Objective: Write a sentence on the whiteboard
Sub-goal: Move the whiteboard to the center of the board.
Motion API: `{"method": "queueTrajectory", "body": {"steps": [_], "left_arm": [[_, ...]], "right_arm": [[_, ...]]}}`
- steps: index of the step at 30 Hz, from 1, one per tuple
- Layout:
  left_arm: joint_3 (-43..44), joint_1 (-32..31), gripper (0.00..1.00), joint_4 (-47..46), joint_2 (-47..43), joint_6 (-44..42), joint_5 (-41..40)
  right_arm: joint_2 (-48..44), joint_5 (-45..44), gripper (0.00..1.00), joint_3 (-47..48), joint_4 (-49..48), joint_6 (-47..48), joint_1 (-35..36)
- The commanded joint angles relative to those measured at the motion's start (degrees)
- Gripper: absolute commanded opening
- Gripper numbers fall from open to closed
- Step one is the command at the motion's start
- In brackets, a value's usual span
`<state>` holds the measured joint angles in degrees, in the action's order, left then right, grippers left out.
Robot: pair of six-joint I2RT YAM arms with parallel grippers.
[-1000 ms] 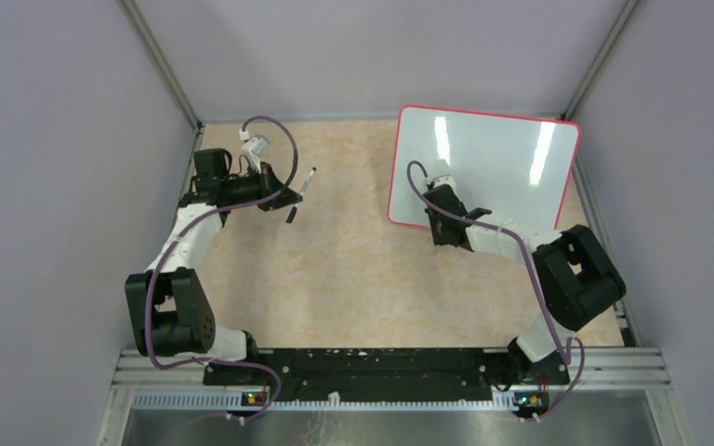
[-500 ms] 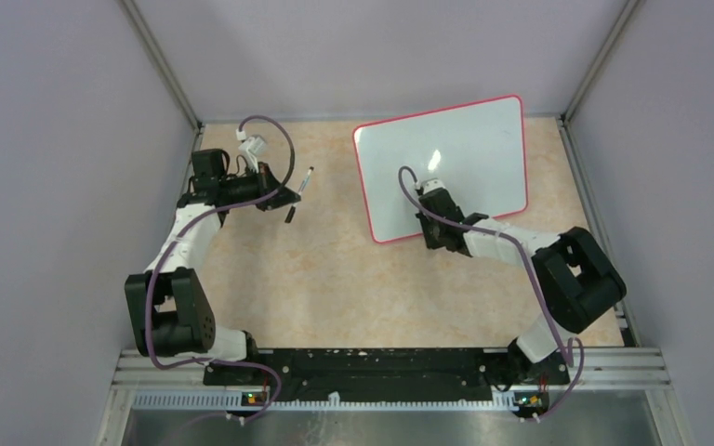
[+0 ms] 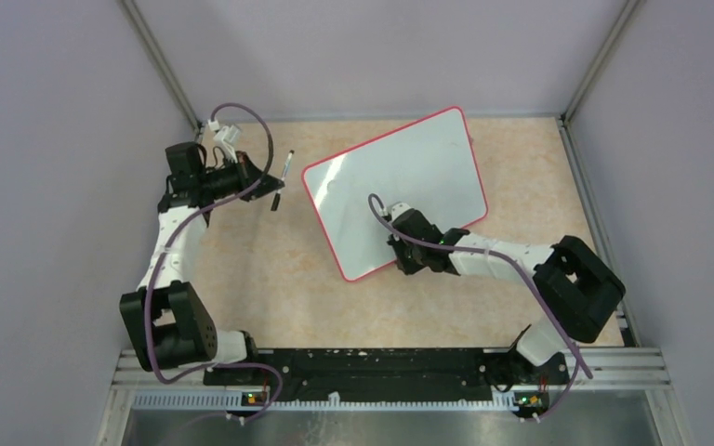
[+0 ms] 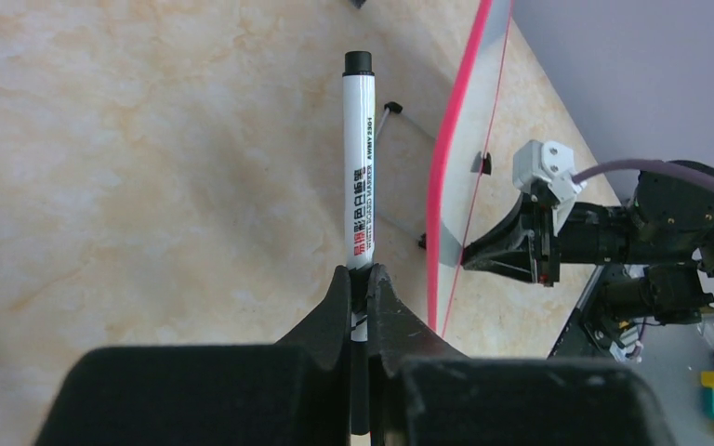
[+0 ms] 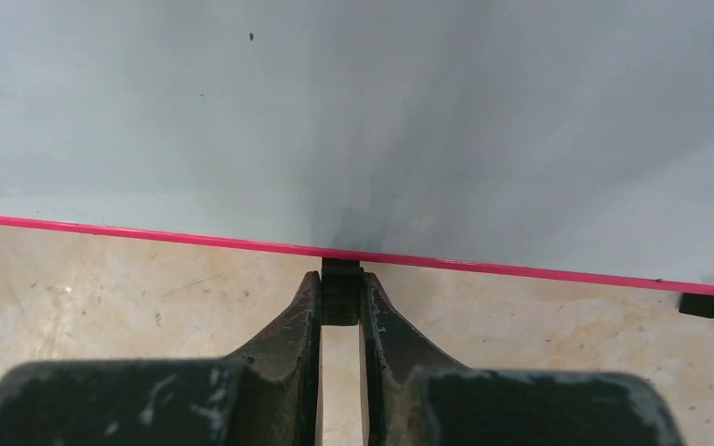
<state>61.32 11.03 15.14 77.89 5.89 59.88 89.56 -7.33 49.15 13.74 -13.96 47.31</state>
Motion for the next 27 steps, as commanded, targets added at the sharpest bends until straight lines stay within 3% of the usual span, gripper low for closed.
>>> {"method": "queueTrajectory", "body": {"steps": [1, 4, 7, 9, 13, 20, 27], "left_arm": [[3.7, 3.3, 0.0, -2.2, -1.9, 2.0, 1.5], [5.6, 4.2, 0.0, -2.3, -2.3, 1.9, 1.0], [7.4, 4.3, 0.0, -2.9, -3.0, 1.7, 0.6], [8.2, 4.3, 0.0, -3.6, -3.3, 2.1, 0.3], [9.2, 4.3, 0.0, -4.2, -3.9, 2.8, 0.1], [9.6, 4.3, 0.0, -4.9, -4.7, 3.7, 0.1], [11.0, 4.2, 0.0, -3.5, -4.8, 3.5, 0.3]], "right_arm": [[-3.3, 7.0, 0.16, 2.9, 1.8, 2.1, 1.5], [-5.4, 8.8, 0.43, 4.2, 3.6, 5.6, 1.4], [-7.4, 14.0, 0.61, 5.6, 6.8, 9.2, -0.4], [-8.8, 18.8, 0.64, 6.3, 9.1, 12.0, -2.8], [-12.0, 23.0, 0.62, 6.4, 14.3, 14.9, -11.7], [-17.8, 19.3, 0.56, 0.2, 13.8, 20.7, -23.4], [-12.8, 18.2, 0.51, -0.2, 10.6, 26.5, -26.4]]}}
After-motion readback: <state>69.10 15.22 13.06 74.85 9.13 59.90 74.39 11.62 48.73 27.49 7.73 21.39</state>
